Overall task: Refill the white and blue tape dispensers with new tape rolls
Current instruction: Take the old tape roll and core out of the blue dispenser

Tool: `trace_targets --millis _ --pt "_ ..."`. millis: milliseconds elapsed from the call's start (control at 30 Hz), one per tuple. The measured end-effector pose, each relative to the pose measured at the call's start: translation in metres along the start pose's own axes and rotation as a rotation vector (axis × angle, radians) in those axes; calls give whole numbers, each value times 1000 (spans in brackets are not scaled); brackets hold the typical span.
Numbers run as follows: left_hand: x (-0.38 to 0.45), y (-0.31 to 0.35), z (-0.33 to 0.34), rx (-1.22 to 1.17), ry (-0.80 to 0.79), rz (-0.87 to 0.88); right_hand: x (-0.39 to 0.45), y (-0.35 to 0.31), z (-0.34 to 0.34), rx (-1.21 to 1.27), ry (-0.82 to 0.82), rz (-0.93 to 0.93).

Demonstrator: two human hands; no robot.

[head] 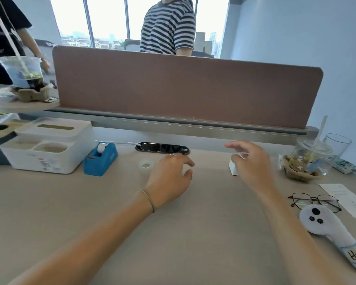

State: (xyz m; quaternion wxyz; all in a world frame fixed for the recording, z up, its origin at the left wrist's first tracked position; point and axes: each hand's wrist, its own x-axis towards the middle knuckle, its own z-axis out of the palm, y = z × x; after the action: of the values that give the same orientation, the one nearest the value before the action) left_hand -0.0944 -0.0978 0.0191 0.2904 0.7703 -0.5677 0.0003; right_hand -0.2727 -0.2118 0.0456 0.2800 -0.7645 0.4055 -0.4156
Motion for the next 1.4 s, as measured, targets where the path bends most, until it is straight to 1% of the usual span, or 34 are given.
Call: trace_targets --millis 100,200,300,400,533,667,800,933,1133,1233,1300,1400 --pt "-23 -34 -25 -14 85 -53 -13 -23 22 -49 -124 -116" --pt "-34 -69 -46 -17 167 -131 -27 -43 50 -47 -231 -169" --pt "-33 -99 -65 26 251 -213 -35 -66 81 -8 -257 -160" --pt "-31 -126 -82 96 297 -295 -40 -86 113 22 -304 -156" --pt "-30 -163 -97 106 347 -337 -45 -104 142 41 -355 -185" --pt "-30 -191 -95 91 313 -420 -49 -108 158 58 -382 -168" --pt "-34 -205 -85 55 270 -518 -51 -105 166 37 -402 -158" --pt "-35 -208 -82 17 316 -542 -49 -102 169 29 -412 -140" --pt "-33 -213 -86 -187 349 -594 -47 -97 167 23 -438 -146" --pt "-30 -216 -94 -274 331 -609 -44 -96 163 20 -435 -133" --pt "-27 -214 -99 -293 278 -600 -42 -96 160 21 -430 -131" --pt "-22 -204 -109 -320 198 -525 -37 -98 153 22 -406 -137"
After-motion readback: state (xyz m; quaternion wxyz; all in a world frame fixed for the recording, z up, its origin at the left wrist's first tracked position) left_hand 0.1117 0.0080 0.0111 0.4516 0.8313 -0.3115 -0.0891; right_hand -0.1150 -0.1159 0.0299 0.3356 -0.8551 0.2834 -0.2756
